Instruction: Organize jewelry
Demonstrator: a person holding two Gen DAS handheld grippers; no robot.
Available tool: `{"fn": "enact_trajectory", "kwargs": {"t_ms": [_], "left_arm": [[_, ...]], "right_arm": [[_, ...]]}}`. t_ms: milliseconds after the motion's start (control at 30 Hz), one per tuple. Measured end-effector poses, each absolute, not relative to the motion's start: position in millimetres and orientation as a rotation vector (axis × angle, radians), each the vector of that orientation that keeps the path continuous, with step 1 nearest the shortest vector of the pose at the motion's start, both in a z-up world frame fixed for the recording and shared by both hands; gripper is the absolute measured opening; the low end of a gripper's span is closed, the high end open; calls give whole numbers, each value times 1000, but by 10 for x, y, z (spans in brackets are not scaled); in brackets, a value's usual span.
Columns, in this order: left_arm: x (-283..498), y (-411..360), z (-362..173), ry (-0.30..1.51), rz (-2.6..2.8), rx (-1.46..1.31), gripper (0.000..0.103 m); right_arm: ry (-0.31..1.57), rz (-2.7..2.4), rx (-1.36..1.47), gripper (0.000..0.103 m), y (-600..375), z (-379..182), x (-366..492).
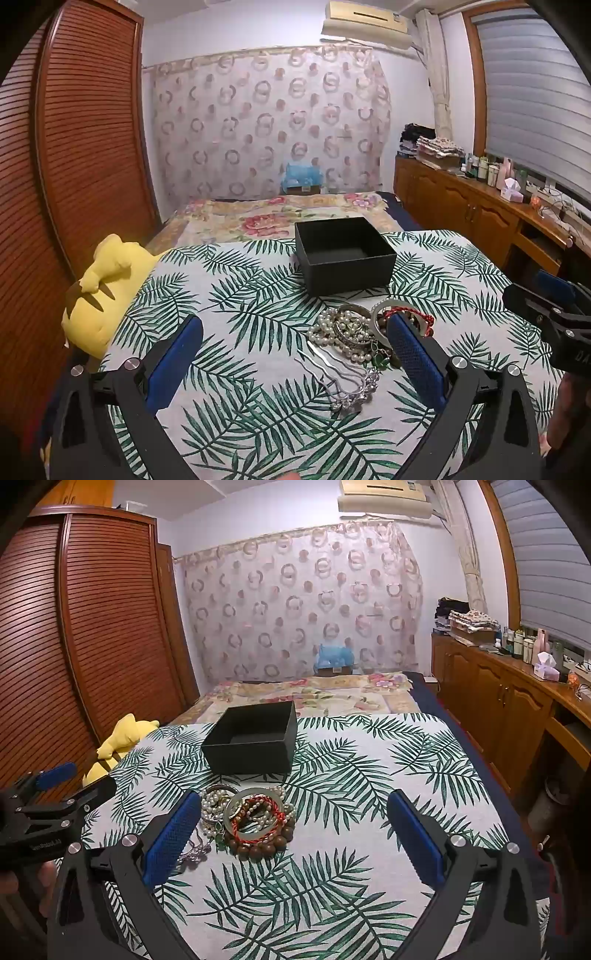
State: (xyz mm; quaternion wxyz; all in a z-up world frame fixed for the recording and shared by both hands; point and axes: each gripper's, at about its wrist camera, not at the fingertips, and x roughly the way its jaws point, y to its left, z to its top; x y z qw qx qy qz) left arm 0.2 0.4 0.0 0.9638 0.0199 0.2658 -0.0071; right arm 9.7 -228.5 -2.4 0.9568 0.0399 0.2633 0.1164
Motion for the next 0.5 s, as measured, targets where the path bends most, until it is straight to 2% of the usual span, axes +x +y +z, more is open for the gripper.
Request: {"fn": "enact_trajectory", "kwargs": {"t_ms": [500], "left_arm": [[-2, 7, 0, 531, -13, 46, 97]], "right_arm": [[524, 236, 75, 101, -2260, 6, 81]]}}
